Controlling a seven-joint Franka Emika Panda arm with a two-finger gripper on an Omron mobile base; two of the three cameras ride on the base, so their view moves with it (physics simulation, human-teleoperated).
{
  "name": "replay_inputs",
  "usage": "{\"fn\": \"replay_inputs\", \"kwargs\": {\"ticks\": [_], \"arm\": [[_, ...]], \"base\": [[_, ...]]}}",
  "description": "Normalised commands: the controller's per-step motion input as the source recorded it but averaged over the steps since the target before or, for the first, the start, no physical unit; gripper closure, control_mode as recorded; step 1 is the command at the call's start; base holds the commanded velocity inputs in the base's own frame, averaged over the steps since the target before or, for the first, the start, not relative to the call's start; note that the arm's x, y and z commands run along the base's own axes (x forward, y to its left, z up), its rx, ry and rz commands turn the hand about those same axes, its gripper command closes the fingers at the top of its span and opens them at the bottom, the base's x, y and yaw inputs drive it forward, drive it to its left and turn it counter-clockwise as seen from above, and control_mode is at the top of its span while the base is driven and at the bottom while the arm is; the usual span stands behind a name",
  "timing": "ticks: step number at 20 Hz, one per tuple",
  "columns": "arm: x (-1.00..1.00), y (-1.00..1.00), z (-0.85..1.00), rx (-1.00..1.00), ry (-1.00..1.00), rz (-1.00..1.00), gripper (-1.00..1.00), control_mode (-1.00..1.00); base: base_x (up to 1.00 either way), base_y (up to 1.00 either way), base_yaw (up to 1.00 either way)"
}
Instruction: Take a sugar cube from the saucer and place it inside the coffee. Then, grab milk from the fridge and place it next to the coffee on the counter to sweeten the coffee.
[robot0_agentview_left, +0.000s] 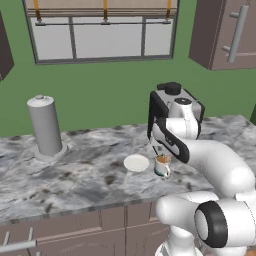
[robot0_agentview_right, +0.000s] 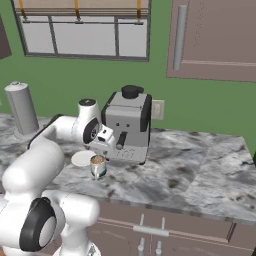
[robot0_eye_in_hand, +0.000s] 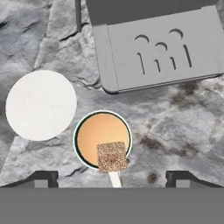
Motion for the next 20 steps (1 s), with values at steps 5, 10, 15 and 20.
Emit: {"fn": "replay_inputs", "kwargs": {"ticks": [5, 10, 15, 20], "arm": [[-0.01, 0.00, 0.15, 0.00, 0.00, -0.04, -1.00, -1.00], [-0.24, 0.00, 0.02, 0.00, -0.03, -0.04, -1.00, -1.00], [-0.58, 0.00, 0.40, 0.00, -0.17, 0.00, -1.00, -1.00], [-0.51, 0.00, 0.52, 0.00, -0.23, 0.00, -1.00, -1.00]], "base": [[0.00, 0.00, 0.00], [0.00, 0.00, 0.00], [0.00, 0.00, 0.00], [0.00, 0.00, 0.00]]}}
